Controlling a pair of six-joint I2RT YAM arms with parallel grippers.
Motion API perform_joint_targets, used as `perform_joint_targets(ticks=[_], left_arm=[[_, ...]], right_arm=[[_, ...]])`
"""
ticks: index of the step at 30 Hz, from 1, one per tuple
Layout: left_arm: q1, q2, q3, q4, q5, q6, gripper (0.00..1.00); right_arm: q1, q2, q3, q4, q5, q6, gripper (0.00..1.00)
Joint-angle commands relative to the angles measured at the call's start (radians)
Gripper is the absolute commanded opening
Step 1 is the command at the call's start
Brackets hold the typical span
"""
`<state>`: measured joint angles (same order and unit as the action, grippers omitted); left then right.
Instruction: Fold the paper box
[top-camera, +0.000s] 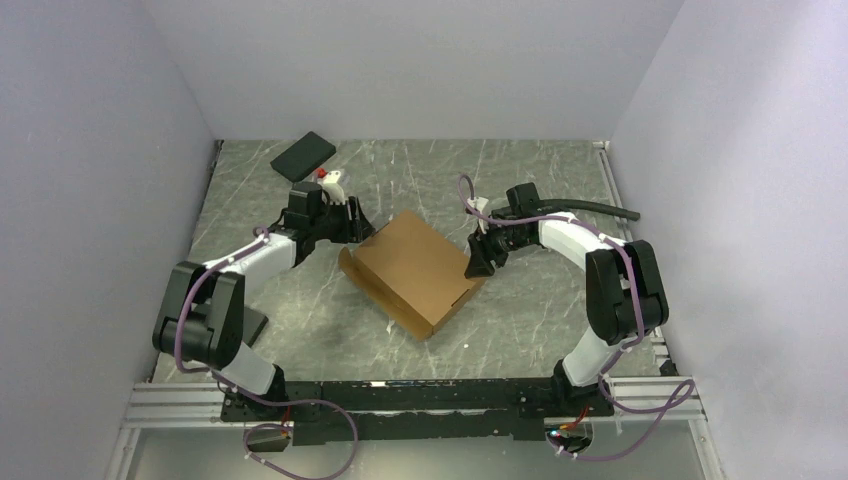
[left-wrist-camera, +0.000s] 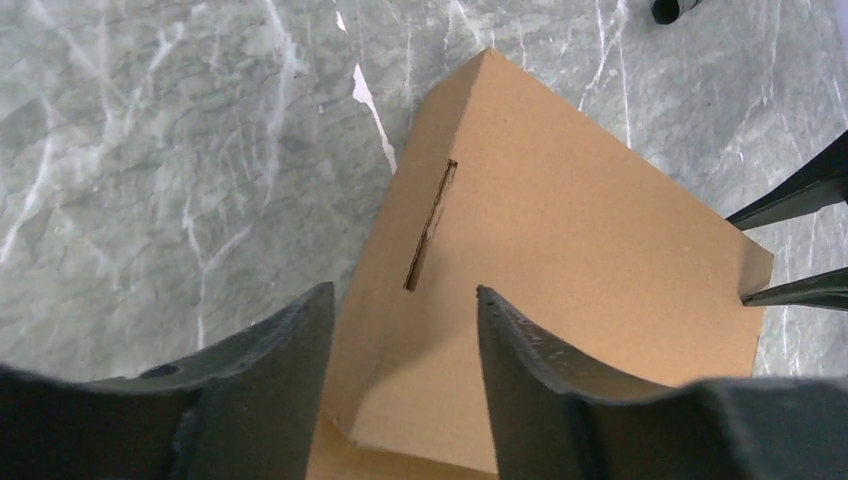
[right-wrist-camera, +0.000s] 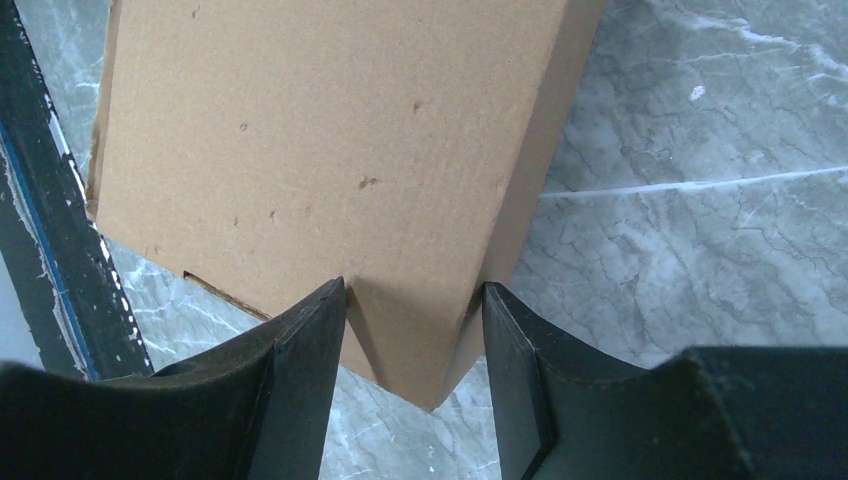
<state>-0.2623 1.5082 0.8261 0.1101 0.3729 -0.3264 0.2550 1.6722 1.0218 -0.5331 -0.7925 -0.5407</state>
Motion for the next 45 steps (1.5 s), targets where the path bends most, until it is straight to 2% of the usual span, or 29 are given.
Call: perform_joint_targets(ticks=[1,9,21,27,30,37,42,45], left_arm=[[0.0,0.067,0.082,-0.017,0.101,0.028,0.54],[-0.018,0.038,-0.063,0.049,0.102,-0.067,0.42],[-0.187,-0.116,-0.196,0.082,0.02,-0.21,0.41],[-0.305,-0.166,-0.209,0.079,-0.051,-0.293,0.42],[-0.33,-0.216,-0.193,0.016,-0.126,-0.306,0.45],[-0.331,-0.55,-0.232,-0.208,-0.367,-0.308,0.56],[-0.331,-0.724,-0.363,-0.288,-0.371,-0.387,0.6],[-0.331,-0.775,-0.444,-0.257,-0.371,-0.418,0.6]], right_arm=[[0.009,0.028,0.016,-0.065,0.03,-0.047,0.55],[0.006,0.014,0.035,-0.07,0.046,-0.025,0.67],[-0.055,-0.071,0.021,-0.044,-0.009,0.023,0.89],[-0.072,-0.089,0.017,-0.036,-0.025,0.028,0.91],[-0.076,-0.089,0.014,-0.032,-0.025,0.028,0.91],[-0.084,-0.1,0.009,-0.027,-0.035,0.031,0.91],[-0.08,-0.092,0.006,-0.018,-0.044,0.038,0.9],[-0.08,-0.088,0.004,-0.015,-0.047,0.04,0.9]])
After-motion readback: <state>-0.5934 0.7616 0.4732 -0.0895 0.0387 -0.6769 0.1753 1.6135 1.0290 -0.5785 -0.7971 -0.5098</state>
